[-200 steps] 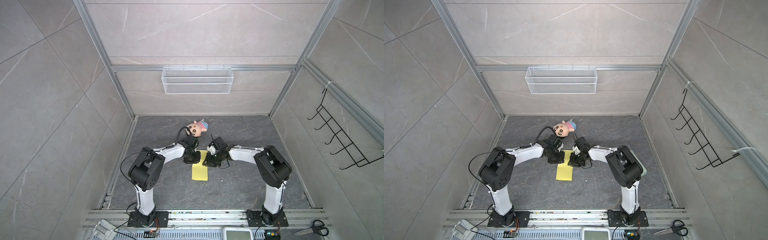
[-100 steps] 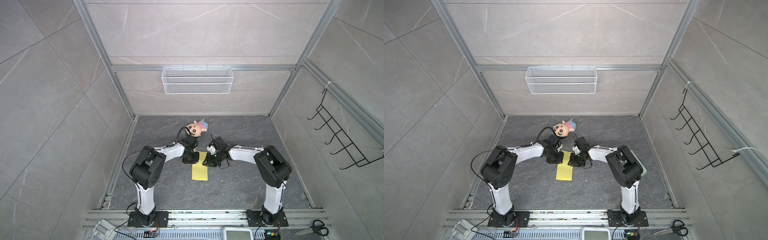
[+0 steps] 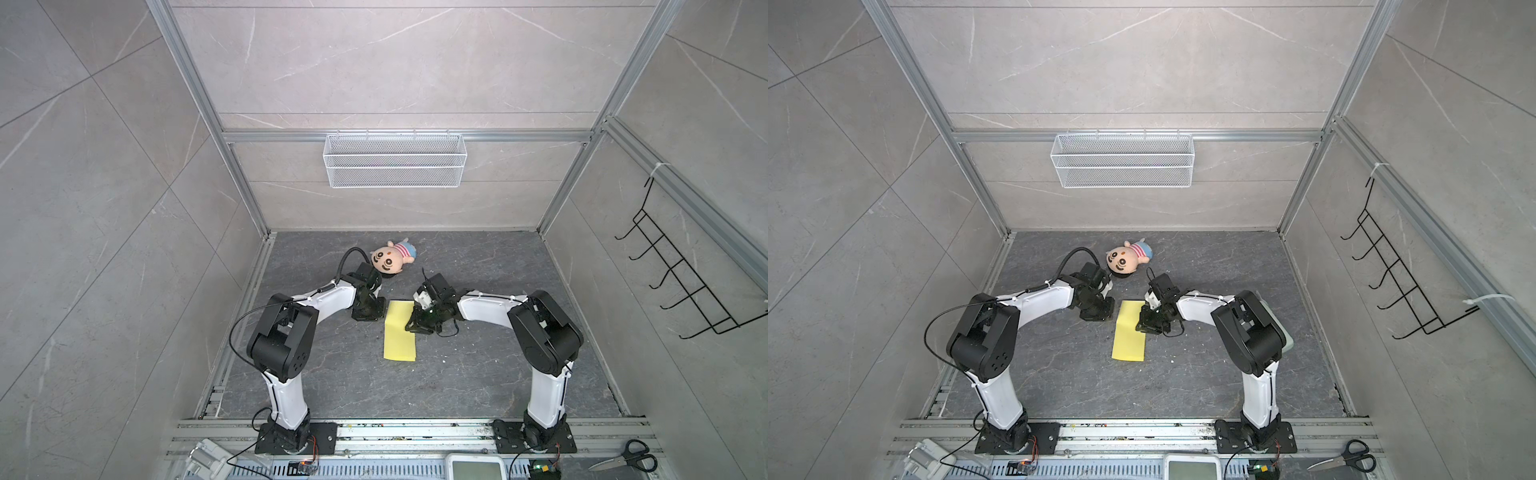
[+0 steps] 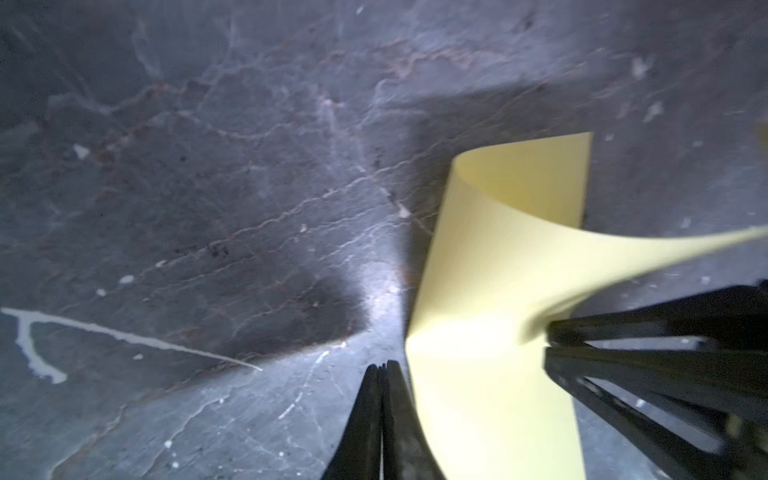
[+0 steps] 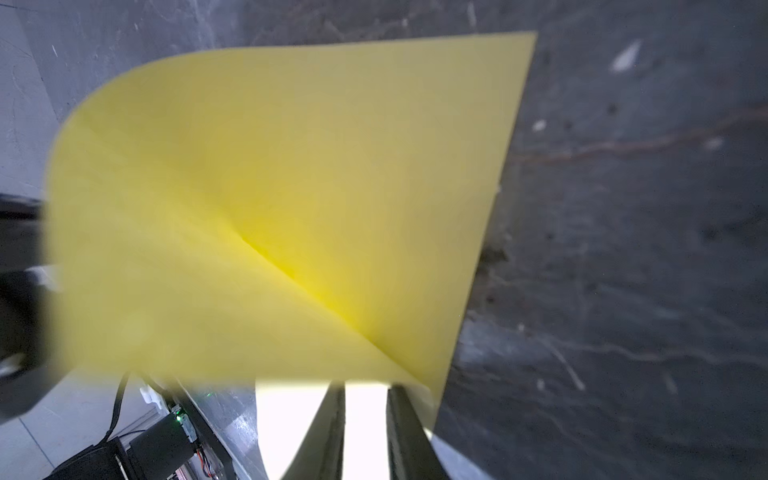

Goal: Fold a paper plane with a square sheet of paper (pick it up from the middle)

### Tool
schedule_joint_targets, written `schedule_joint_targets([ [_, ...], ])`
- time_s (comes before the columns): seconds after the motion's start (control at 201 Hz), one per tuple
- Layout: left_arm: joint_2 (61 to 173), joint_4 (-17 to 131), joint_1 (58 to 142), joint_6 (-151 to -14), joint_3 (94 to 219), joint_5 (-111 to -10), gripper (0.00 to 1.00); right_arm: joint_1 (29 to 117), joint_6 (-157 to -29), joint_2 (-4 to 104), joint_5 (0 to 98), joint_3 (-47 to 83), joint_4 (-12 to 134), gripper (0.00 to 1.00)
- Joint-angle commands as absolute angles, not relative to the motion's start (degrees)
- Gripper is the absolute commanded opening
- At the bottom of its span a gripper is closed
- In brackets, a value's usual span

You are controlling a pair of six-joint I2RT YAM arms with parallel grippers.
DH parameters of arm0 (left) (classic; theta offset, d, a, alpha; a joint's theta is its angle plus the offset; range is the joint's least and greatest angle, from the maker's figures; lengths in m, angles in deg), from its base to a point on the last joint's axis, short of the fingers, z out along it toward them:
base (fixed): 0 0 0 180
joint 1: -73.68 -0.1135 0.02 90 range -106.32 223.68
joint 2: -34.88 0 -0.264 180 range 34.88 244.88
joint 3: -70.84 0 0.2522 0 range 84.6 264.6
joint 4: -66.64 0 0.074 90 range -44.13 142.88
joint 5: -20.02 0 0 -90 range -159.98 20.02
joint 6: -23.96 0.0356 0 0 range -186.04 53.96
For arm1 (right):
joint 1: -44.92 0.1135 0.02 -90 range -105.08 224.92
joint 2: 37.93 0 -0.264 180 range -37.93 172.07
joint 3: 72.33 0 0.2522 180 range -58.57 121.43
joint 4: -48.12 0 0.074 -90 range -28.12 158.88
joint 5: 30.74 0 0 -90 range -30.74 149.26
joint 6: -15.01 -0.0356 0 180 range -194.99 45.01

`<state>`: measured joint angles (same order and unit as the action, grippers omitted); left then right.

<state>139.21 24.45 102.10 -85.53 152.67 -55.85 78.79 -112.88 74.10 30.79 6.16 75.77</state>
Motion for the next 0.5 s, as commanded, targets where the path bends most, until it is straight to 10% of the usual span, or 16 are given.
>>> schedule_joint_targets([
  [0.0, 136.31, 29.53, 102.34, -85.35, 152.67, -49.13, 0.09, 78.85, -112.41, 81.20, 45.10, 2.09, 82.61, 0.24],
  [0.498, 146.42, 29.72, 102.42, -84.22, 158.38, -53.03, 0.08, 78.81, -112.35, 81.34, 44.84, 1.83, 82.17, 0.24],
])
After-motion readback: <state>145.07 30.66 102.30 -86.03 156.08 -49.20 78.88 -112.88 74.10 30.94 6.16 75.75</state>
